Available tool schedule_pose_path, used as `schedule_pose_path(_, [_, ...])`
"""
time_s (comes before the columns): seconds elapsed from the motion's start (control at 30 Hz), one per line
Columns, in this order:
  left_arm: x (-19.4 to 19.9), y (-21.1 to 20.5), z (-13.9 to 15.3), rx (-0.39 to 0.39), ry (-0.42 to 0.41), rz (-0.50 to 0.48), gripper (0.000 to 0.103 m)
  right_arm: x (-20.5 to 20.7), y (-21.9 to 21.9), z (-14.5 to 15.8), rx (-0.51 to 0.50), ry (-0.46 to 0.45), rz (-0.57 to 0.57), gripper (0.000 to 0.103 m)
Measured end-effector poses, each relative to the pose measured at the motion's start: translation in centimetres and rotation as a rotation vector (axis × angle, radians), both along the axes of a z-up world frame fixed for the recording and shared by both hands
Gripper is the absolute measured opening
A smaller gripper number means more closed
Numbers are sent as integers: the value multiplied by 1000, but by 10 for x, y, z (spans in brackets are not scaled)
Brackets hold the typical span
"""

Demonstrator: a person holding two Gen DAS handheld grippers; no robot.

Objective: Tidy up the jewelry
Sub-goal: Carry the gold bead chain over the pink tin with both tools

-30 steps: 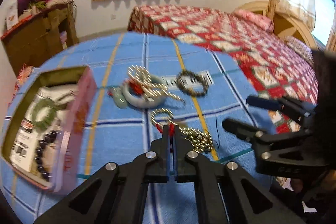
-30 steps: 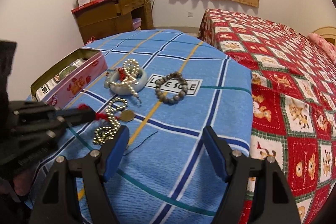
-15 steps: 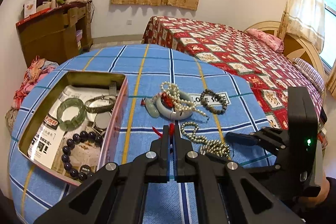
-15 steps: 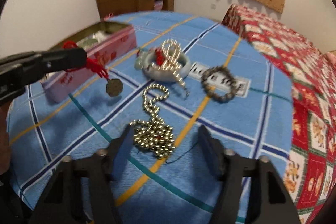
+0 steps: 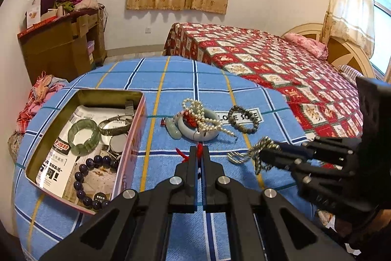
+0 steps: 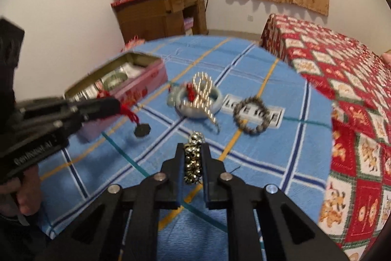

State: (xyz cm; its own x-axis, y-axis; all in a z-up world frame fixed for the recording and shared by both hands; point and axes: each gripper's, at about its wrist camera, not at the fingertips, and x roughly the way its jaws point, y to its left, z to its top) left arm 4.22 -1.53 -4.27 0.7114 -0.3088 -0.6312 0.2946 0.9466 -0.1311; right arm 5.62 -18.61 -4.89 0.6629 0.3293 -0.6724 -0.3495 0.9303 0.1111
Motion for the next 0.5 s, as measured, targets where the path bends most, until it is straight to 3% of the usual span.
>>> schedule_pose_path(0.2, [-6,1,12,-11,-27,-4,0,-3,4,21,23,-48,11,14])
schedule_pose_path(0.5, [-9,6,20,-13,-45,13,0,-7,15,25,21,-63,54,14])
